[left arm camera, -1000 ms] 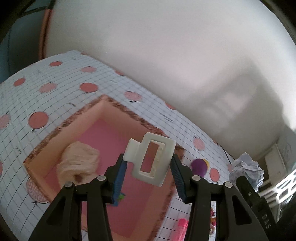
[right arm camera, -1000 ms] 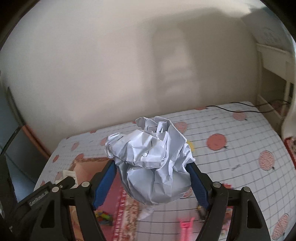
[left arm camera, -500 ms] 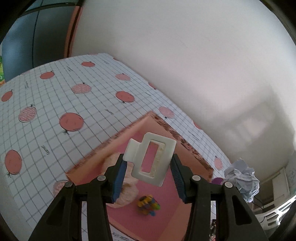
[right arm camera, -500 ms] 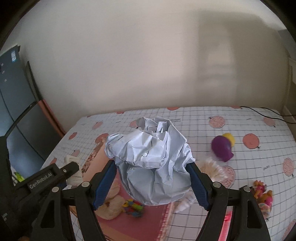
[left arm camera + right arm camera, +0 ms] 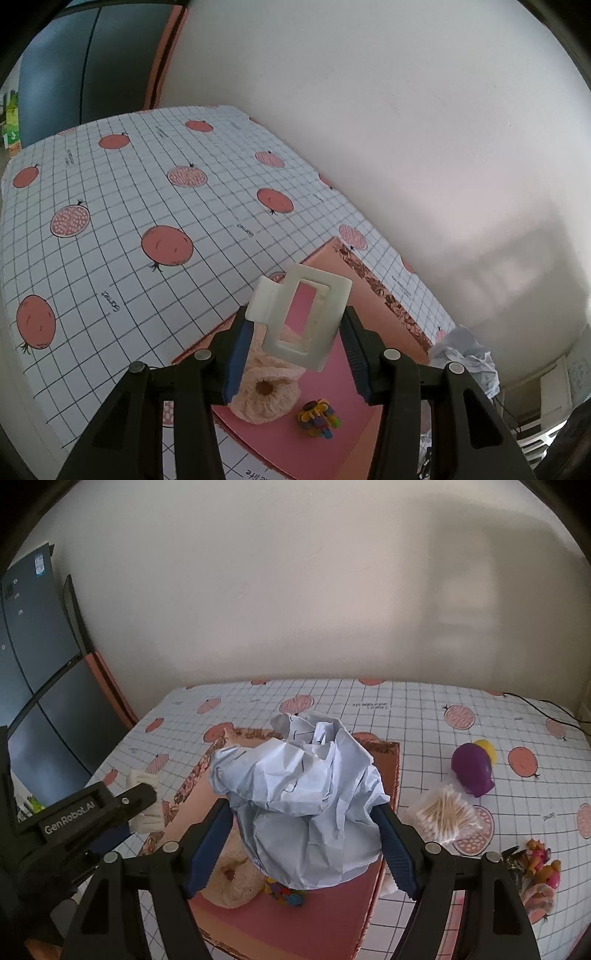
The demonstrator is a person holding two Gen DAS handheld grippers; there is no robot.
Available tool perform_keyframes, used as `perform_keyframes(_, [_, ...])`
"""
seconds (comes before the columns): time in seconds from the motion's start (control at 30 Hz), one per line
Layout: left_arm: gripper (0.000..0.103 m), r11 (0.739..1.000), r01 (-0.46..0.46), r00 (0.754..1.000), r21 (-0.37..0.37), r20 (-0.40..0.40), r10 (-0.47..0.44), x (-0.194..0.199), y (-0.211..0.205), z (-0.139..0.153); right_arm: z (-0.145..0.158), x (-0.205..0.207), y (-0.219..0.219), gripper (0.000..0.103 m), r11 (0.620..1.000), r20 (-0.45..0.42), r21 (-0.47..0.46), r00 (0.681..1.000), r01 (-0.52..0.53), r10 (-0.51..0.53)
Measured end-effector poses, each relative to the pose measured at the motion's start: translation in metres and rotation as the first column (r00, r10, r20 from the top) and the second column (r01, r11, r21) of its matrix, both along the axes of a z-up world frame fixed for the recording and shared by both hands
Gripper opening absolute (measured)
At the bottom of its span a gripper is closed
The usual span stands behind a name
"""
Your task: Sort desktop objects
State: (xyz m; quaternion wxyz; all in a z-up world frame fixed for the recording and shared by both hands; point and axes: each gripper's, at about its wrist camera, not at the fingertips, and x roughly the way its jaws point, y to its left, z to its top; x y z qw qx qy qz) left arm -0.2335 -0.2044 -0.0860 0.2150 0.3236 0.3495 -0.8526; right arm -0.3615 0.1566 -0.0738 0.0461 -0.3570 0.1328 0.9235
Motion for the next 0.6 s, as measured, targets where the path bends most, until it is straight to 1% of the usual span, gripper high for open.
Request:
perform_keyframes(0.13, [0.050, 0.999, 0.032, 0.999, 0.024, 0.025, -0.033, -0.007, 0.003, -0.008, -0.008, -0.006, -0.003, 0.079, 1.000, 0.043, -0.002, 0.999, -0.009, 0.009])
perform_keyframes(0.23, [0.050, 0.997, 0.052, 0.995, 0.065, 0.081, -0.057, -0.014, 0.005, -0.020, -0.012, -0.009, -0.003, 0.080, 1.000, 0.064, -0.012, 0.998, -0.015, 0.016])
perform_keyframes(0.33, [0.050, 0.994, 0.058, 0.992, 0.089, 0.110, -0.068, -0.018, 0.007, -0.028, -0.016, -0.010, -0.003, 0.081, 1.000, 0.081, -0.008, 0.996, -0.025, 0.026])
perform_keyframes(0.53, [0.050, 0.994, 0.072, 0.986, 0.077, 0.147, -0.083, -0.022, 0.012, -0.032, -0.024, -0.015, -0.006, 0.081, 0.998, 0.114, -0.016, 0.992, -0.056, 0.058])
perform_keyframes(0.6, [0.050, 0.994, 0.068, 0.984, 0.084, 0.159, -0.081, -0.022, 0.012, -0.034, -0.027, -0.016, -0.007, 0.083, 0.998, 0.126, -0.007, 0.990, -0.058, 0.058])
